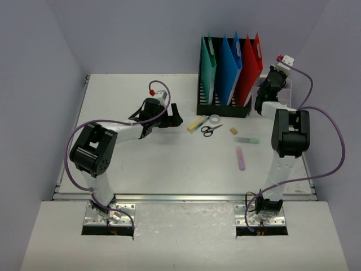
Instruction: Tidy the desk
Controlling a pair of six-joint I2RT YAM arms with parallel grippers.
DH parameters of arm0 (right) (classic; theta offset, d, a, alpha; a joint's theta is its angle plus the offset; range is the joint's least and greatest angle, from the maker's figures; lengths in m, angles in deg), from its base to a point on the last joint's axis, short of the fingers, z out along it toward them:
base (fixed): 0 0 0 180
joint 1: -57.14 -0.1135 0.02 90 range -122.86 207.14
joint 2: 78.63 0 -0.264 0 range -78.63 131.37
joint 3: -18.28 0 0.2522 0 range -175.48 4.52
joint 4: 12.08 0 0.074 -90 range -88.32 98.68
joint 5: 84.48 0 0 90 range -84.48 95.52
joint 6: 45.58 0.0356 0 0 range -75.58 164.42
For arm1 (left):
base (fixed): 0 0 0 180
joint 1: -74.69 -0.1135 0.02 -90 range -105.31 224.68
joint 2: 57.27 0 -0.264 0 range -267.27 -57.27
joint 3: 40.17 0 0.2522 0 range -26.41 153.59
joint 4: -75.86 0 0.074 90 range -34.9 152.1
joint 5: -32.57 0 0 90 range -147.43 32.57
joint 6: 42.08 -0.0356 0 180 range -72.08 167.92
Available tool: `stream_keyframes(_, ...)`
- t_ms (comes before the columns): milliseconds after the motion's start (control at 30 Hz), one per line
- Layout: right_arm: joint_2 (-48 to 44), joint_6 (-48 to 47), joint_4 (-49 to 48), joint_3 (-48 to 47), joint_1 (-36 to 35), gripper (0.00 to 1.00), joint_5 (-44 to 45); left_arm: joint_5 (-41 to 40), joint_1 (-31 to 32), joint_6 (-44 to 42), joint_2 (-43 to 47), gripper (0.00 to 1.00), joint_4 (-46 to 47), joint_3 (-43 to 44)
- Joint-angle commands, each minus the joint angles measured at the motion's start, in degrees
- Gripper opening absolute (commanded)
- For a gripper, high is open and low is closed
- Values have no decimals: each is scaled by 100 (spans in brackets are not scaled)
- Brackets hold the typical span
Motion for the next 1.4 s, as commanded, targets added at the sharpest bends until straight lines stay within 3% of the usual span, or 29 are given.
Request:
stream_keyframes(0, 124, 9, -279, -337, 144, 15, 171, 69, -24, 24, -135, 100, 244, 57)
stream_keyframes(67, 187, 88, -227, -361, 207, 32, 67, 59, -24, 5, -123, 100, 225, 43)
stream_keyframes(167, 182, 166, -154, -276, 233, 45, -110, 135, -24, -61, -57, 99, 207, -54)
stream_keyframes(267, -7, 270, -148, -12, 233, 51, -387, 155, 70, -128, 74, 97, 216, -160)
stream_keyframes(467, -1071, 396, 204, 1080, 233, 54, -1707, -91, 823, -865, 331, 93, -3, -86)
stream_keyframes(567, -1685, 411, 720, 1548, 233, 56, -2702, -159, 1018, -1150, 189, 80, -66, 86)
stream_keyframes(700, -2549, 470, 2352, 1820, 237, 61, -3577, -300, 1101, -1117, -205, 65, -629, 679)
stream_keyframes(867, -3054, 490, 4782, 1346, 233, 70, -4700, -488, 1133, -1115, -549, 63, -748, 989)
stream_keyframes(1000, -3296, 442, 5625, 1237, 233, 72, -4950, -617, 1264, -1122, -810, 59, -887, 1266)
stream_keyframes(1367, -3370, 565, 5990, 1130, 233, 72, -4996, -690, 1437, -899, -1309, 56, -862, 1508)
